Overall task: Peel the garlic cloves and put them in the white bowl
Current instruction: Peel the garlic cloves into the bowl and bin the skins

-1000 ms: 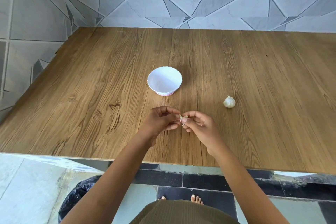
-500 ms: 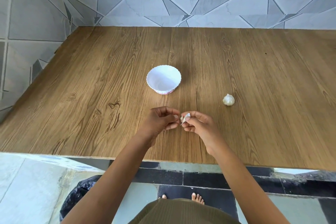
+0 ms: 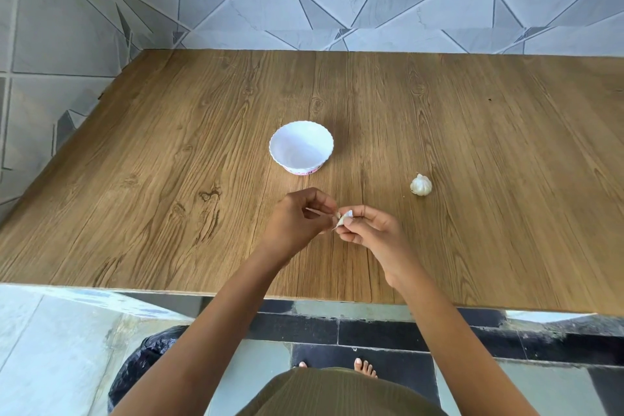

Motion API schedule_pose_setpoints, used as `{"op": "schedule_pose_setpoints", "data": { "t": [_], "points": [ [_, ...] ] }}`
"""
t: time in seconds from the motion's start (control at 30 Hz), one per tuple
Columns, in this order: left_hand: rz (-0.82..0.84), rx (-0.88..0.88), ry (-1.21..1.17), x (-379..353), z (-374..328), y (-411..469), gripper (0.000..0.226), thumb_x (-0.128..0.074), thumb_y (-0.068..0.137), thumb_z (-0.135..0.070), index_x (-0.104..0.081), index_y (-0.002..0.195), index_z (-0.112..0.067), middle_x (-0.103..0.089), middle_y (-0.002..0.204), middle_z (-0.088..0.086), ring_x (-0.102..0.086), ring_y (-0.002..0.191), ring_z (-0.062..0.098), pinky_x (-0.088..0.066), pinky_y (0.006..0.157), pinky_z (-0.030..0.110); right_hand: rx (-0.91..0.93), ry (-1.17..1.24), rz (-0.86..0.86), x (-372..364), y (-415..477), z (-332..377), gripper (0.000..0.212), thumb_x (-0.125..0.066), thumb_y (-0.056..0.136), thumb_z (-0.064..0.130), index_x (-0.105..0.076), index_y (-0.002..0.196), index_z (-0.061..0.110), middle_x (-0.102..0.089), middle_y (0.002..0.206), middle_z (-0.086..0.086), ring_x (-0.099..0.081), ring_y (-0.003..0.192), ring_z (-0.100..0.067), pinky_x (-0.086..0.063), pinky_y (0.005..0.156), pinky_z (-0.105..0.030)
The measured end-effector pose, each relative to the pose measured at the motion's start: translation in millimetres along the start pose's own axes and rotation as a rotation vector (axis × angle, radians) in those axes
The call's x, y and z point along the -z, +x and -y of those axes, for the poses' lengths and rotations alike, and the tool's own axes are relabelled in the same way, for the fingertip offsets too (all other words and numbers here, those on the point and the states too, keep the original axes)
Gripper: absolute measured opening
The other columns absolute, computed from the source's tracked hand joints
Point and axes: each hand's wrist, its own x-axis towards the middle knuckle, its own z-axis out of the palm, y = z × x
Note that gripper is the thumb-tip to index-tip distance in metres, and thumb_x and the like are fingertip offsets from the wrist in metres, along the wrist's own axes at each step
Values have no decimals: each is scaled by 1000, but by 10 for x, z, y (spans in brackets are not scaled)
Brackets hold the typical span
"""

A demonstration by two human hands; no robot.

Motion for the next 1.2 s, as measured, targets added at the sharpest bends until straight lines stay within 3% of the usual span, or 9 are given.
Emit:
{"op": "schedule_pose_setpoints", "data": {
  "t": [0.17, 0.37, 0.5, 0.63, 0.83, 1.0, 1.2],
  "points": [
    [-43, -195, 160, -46, -36, -21, 15, -75, 77, -7, -69, 84, -18, -71, 81, -3, -67, 69, 9, -54, 67, 18, 18, 32, 7, 6, -4, 12, 9, -66, 85, 4, -69, 90, 10, -72, 81, -3, -69, 78, -10, -53, 70, -17],
    [-27, -278, 206, -55, -14, -19, 11, -75, 77, -5, -72, 81, -14, -72, 74, -3, -69, 67, 8, -56, 66, 20, 33, -21, -8, 25, 27, -34, 5, -65, 86, 7, -69, 87, 8, -70, 73, -4, -65, 68, -10, -53, 66, -19],
    [-16, -213, 179, -49, 25, -6, 7, -73, 79, -3, -70, 81, -10, -70, 69, 3, -67, 62, 19, -58, 64, 31, 79, -81, -11, 47, 36, -44, 9, -62, 89, 7, -69, 84, 9, -67, 70, -2, -63, 65, -8, -51, 62, -18],
    [34, -163, 53, -31, 28, -14, 10, -70, 82, -1, -70, 88, -9, -71, 77, 14, -69, 71, 33, -59, 70, 44, 99, -112, 5, 57, 36, -13, 15, -59, 90, 4, -69, 82, 10, -69, 68, 1, -64, 64, -8, -51, 59, -18],
    [30, -104, -8, -44, 8, 9, 18, -68, 82, 2, -70, 82, -16, -71, 77, 13, -68, 69, 26, -59, 70, 39, 170, -148, -16, 23, 37, -3, 18, -56, 88, -5, -65, 77, 5, -65, 63, 1, -60, 57, -5, -49, 54, -16],
    [-23, -12, -86, -24, 6, -20, 19, -62, 86, 5, -69, 90, -12, -69, 85, 19, -69, 75, 22, -58, 68, 26, 100, -74, -120, 28, 76, -10, 10, -62, 87, 3, -68, 80, 5, -66, 66, -2, -63, 58, -7, -51, 56, -16],
    [-65, -63, 343, 154, 106, -91, 21, -62, 81, 3, -74, 84, -14, -70, 75, -5, -66, 67, 15, -57, 72, 30, 75, -111, -115, 92, 90, -62, 4, -66, 86, 9, -70, 85, 9, -68, 73, -5, -62, 59, -3, -52, 60, -15]
  ]
}}
